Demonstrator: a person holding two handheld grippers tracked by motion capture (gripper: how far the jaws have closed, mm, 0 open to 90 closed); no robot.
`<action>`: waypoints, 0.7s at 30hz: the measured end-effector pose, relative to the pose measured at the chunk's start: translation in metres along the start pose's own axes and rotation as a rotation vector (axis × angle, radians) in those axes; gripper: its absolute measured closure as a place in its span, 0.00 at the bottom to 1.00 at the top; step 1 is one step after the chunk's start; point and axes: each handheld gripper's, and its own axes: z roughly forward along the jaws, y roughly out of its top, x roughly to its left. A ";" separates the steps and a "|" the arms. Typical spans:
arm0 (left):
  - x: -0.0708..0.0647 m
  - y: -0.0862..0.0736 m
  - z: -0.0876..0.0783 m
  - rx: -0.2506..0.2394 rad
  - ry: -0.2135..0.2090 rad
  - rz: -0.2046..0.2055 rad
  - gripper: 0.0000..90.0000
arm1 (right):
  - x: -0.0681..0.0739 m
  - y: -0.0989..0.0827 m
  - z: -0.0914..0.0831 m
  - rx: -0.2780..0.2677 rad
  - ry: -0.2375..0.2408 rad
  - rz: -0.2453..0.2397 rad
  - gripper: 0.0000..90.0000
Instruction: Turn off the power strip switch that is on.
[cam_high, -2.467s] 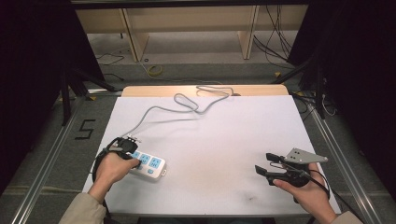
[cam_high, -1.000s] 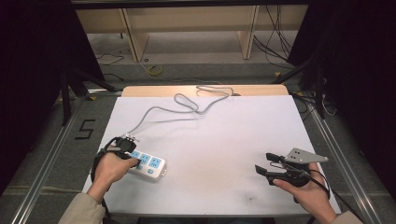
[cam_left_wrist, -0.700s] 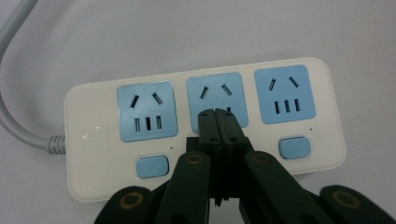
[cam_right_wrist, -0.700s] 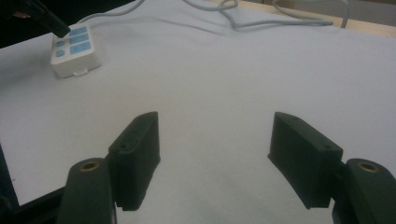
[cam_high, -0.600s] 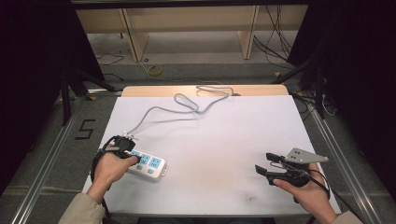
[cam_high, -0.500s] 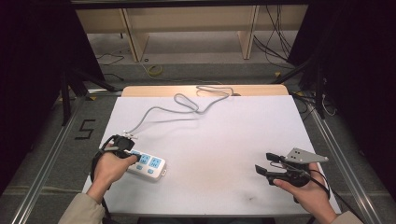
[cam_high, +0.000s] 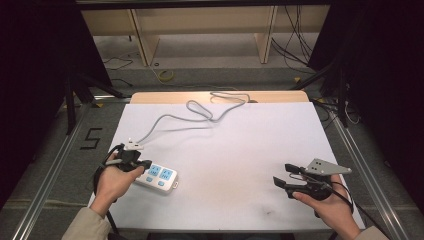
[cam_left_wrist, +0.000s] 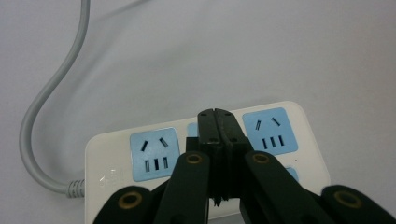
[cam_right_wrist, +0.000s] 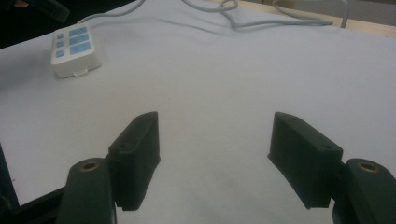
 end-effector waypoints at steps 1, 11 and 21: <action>0.000 0.000 -0.001 -0.012 -0.005 0.005 1.00 | 0.000 0.000 0.000 0.000 0.001 -0.001 0.37; -0.004 -0.002 -0.003 -0.085 -0.019 0.060 0.94 | 0.000 0.000 0.000 0.000 0.001 -0.002 0.37; -0.007 -0.006 0.000 -0.153 -0.023 0.138 0.68 | 0.000 0.000 0.000 0.001 0.004 -0.003 0.37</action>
